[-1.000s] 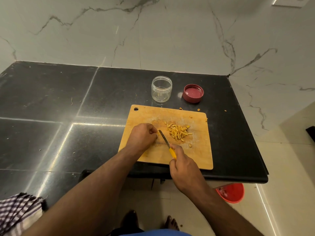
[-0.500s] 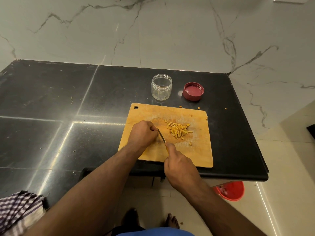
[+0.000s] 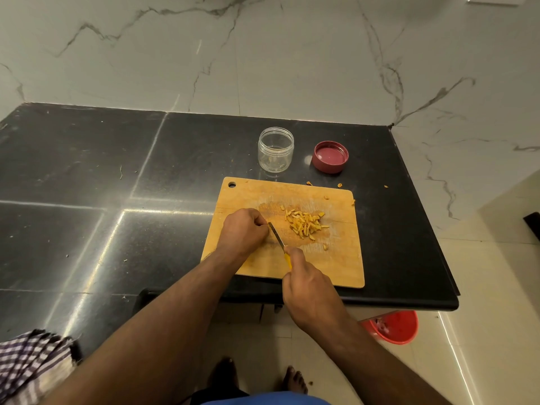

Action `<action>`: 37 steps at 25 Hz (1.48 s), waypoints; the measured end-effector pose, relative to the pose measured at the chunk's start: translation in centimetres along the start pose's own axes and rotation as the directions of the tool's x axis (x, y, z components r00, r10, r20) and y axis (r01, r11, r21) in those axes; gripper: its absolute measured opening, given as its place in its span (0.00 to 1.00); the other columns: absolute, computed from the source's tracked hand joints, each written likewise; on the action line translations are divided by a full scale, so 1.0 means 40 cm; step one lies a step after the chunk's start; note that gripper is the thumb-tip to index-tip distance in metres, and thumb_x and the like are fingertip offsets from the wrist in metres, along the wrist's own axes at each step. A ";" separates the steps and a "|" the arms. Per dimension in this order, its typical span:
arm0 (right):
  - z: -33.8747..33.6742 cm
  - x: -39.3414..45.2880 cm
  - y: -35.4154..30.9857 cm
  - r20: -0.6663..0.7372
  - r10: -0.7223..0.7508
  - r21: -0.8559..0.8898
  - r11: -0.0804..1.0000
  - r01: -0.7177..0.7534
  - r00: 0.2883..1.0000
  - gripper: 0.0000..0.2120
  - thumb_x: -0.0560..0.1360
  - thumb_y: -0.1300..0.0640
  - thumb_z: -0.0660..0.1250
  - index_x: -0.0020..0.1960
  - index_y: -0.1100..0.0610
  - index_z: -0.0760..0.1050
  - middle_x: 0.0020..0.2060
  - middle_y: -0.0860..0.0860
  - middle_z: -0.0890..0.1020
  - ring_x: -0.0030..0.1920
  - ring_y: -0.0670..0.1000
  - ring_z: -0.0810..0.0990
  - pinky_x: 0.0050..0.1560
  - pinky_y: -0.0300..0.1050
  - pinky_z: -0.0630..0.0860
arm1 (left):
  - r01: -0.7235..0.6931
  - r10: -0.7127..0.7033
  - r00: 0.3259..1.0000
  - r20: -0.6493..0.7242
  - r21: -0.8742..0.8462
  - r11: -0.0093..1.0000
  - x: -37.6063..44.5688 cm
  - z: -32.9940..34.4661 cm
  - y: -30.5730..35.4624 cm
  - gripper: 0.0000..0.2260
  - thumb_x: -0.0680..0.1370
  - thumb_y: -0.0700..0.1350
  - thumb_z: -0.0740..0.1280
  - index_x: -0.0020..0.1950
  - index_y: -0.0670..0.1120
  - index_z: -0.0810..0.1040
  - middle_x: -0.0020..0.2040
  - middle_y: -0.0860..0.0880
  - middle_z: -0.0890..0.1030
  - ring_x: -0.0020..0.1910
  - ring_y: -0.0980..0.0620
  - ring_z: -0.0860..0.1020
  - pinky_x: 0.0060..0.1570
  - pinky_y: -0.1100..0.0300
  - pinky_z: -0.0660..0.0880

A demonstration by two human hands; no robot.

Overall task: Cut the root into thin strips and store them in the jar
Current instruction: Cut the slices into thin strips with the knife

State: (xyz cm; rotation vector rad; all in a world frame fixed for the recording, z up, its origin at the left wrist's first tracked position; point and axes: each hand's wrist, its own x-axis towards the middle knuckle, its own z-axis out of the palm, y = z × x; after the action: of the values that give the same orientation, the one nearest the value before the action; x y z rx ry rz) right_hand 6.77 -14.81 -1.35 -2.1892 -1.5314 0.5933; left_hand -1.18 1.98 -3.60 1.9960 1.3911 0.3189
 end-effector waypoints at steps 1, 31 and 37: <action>0.000 0.003 -0.001 0.008 0.000 0.001 1.000 0.000 1.000 0.21 0.82 0.55 0.52 0.74 0.49 0.56 0.46 0.50 0.77 0.41 0.51 0.75 0.40 0.46 0.70 | -0.003 0.003 1.000 -0.004 -0.002 1.000 0.000 0.000 0.000 0.04 0.78 0.43 0.70 0.44 0.49 0.83 0.40 0.53 0.81 0.38 0.56 0.77 0.32 0.65 0.69; -0.002 -0.011 0.007 0.061 -0.001 0.009 1.000 0.000 0.998 0.21 0.82 0.55 0.53 0.74 0.49 0.56 0.42 0.49 0.78 0.38 0.47 0.76 0.35 0.41 0.68 | 0.002 -0.003 0.999 -0.034 -0.014 1.000 -0.005 0.007 -0.007 0.03 0.78 0.44 0.70 0.46 0.48 0.84 0.43 0.53 0.83 0.40 0.56 0.78 0.35 0.64 0.72; -0.018 -0.038 0.017 -0.016 -0.027 0.058 0.998 0.027 1.000 0.21 0.82 0.55 0.54 0.75 0.48 0.57 0.42 0.46 0.76 0.38 0.46 0.74 0.37 0.39 0.64 | 0.004 -0.004 1.000 -0.009 0.003 1.000 -0.004 -0.001 -0.003 0.03 0.78 0.42 0.69 0.45 0.48 0.82 0.42 0.52 0.81 0.39 0.55 0.77 0.32 0.65 0.68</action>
State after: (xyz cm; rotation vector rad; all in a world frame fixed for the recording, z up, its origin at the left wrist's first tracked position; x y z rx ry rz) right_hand 7.22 -16.54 -0.97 -2.1216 -1.5146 0.6041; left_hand -1.38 1.87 -3.61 1.9961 1.4014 0.3246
